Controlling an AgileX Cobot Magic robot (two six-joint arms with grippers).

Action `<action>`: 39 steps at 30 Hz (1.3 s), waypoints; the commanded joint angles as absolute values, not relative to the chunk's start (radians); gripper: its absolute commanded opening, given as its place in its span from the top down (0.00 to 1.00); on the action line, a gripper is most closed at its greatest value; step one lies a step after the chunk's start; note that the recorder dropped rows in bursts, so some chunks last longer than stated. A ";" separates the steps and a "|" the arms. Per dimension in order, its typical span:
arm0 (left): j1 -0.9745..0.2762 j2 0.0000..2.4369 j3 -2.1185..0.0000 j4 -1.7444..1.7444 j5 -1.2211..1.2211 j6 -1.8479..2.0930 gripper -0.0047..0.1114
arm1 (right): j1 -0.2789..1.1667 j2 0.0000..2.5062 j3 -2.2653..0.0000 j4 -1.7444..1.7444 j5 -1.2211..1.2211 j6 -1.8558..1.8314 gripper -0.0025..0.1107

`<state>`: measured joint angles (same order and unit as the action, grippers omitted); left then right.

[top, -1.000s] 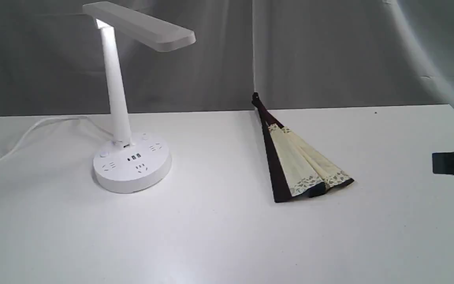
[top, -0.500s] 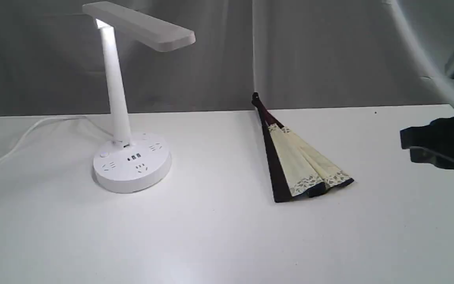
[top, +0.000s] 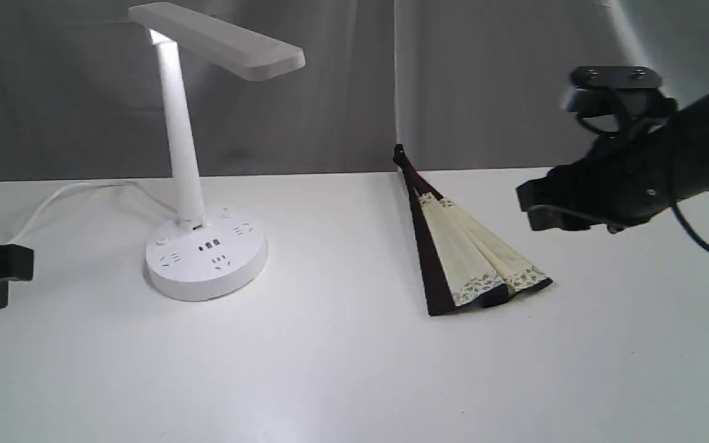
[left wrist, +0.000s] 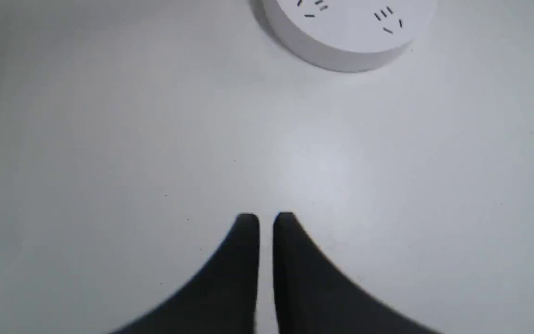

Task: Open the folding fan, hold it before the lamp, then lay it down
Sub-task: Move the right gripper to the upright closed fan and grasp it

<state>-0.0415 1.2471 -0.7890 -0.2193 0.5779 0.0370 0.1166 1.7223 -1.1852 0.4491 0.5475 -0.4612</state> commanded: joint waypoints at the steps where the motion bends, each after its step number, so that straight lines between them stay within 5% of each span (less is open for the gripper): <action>1: -0.038 1.275 -0.796 -0.277 0.573 0.091 0.79 | 0.166 1.801 -1.265 0.393 0.549 -0.471 0.52; 39: -0.038 1.337 -0.796 -0.334 0.549 0.091 0.74 | 0.242 2.187 -1.393 0.368 0.304 -0.470 0.46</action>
